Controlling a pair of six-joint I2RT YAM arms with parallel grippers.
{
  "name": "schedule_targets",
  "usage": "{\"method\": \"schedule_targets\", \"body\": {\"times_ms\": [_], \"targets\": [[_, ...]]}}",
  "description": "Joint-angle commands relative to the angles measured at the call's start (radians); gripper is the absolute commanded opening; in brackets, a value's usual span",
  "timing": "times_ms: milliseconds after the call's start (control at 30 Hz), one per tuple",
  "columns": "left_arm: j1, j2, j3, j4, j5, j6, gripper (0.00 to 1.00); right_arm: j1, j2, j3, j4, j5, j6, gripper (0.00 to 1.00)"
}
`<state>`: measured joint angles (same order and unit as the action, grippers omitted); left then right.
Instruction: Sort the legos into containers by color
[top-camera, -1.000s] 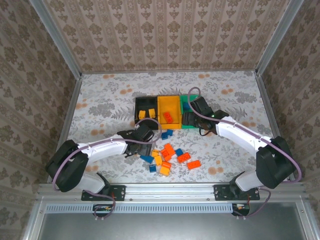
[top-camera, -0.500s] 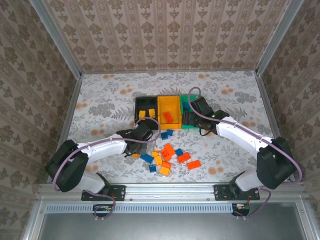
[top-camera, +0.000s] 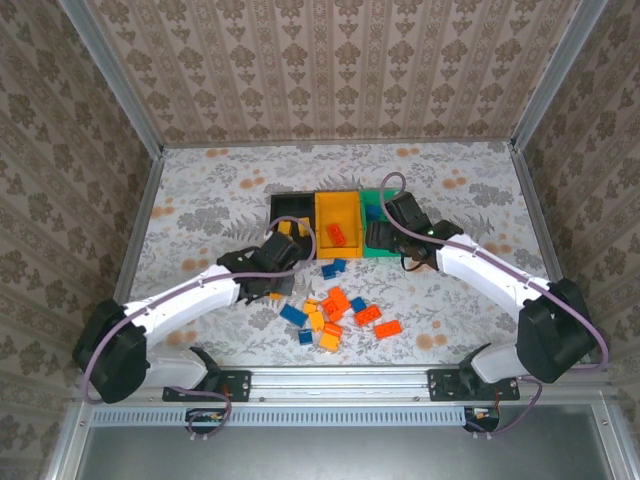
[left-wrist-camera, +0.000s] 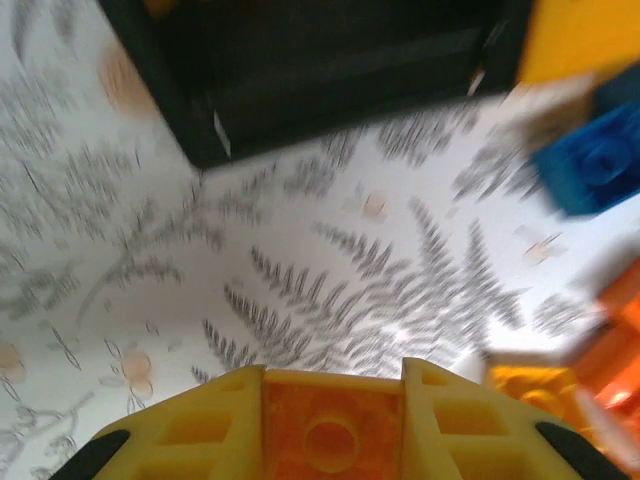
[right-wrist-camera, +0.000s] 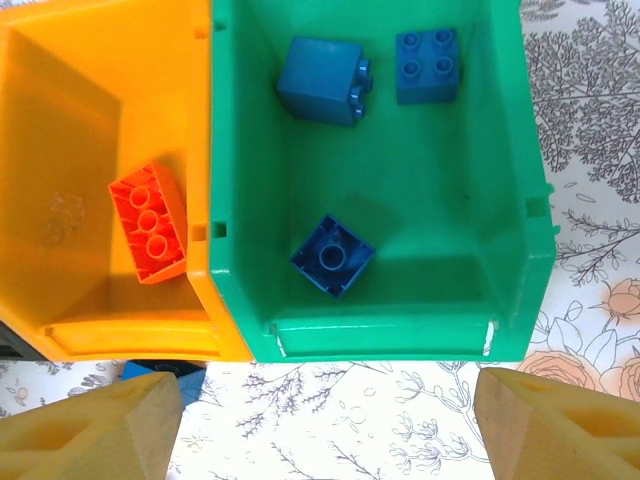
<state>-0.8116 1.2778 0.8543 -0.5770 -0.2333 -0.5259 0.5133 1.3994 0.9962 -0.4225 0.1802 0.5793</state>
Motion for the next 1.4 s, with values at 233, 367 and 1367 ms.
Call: {"method": "schedule_targets", "body": {"times_ms": [233,367,1367], "targets": [[0.161,0.242,0.351,0.060,-0.009,0.174,0.25,-0.007,-0.058,-0.028,-0.011,0.021,0.010,0.79],[0.199,0.401,0.479,0.073,0.002,0.206,0.24,-0.007,-0.078,-0.033,-0.019,0.021,0.008,0.79],[0.030,-0.055,0.179,0.256,0.109,0.074,1.00,0.030,-0.182,-0.150,-0.159,-0.117,-0.014,0.80]]}}
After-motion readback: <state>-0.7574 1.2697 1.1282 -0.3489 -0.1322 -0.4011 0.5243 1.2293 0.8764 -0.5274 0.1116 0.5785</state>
